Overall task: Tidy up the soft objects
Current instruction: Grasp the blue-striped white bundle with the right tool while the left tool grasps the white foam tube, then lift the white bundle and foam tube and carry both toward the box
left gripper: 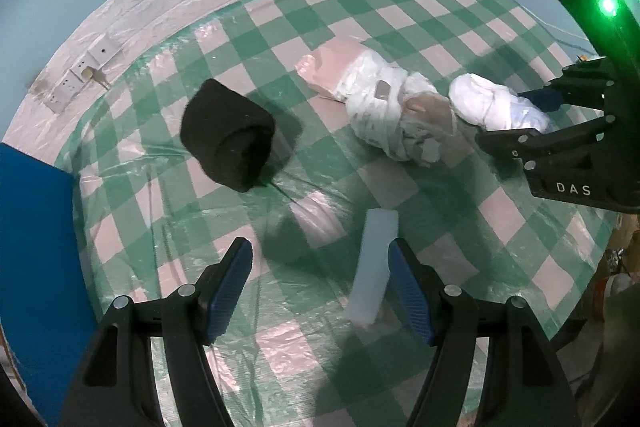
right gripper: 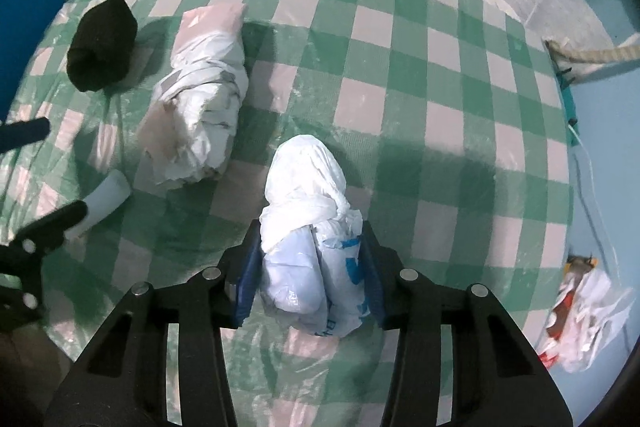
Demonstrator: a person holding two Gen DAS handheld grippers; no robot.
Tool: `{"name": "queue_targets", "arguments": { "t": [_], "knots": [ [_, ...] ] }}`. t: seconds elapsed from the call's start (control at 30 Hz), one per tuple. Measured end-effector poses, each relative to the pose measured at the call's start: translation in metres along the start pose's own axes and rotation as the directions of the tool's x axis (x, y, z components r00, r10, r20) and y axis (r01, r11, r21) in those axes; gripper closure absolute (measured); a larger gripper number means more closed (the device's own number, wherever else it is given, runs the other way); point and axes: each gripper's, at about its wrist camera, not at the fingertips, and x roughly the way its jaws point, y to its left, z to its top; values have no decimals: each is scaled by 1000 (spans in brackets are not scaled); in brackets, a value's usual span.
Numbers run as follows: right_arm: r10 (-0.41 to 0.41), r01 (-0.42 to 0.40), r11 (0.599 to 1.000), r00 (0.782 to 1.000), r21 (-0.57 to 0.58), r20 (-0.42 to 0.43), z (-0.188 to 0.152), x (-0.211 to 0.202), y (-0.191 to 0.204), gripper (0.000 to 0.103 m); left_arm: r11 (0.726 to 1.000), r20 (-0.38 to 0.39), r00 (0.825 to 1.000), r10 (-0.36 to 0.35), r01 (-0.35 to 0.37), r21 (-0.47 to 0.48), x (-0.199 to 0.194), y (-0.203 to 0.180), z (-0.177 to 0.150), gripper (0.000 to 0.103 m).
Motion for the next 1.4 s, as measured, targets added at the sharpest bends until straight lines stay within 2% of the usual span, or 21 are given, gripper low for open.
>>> {"name": "queue_targets", "arguments": {
  "t": [0.33,0.5,0.7,0.8,0.87,0.97,1.4],
  "knots": [
    [57,-55,992,998,116,-15,-24,-9,12,60,999,-28,1000,3,-2,47,10,-15,-1,31],
    [65,-62,989,998,135,-16,-34,-14,17,60,999,-44,999,3,-1,48,16,-16,-4,32],
    [43,-40,990,999,132,-21,-41,-13,29,56,999,-51,998,-33,35,35,19,-16,-6,53],
    [41,-39,991,999,132,-15,-38,-8,30,57,998,-46,998,-41,42,42,17,-19,-8,70],
    [50,-49,990,999,134,-10,-38,-7,35,61,998,-42,998,-48,50,48,16,-21,-9,85],
    [54,-53,990,999,133,0,-38,-11,39,62,996,-44,997,-66,69,56,14,-24,-9,89],
    [52,-55,993,998,106,33,-29,-38,62,62,997,7,997,-74,74,19,-12,-4,-9,89]
  ]
}}
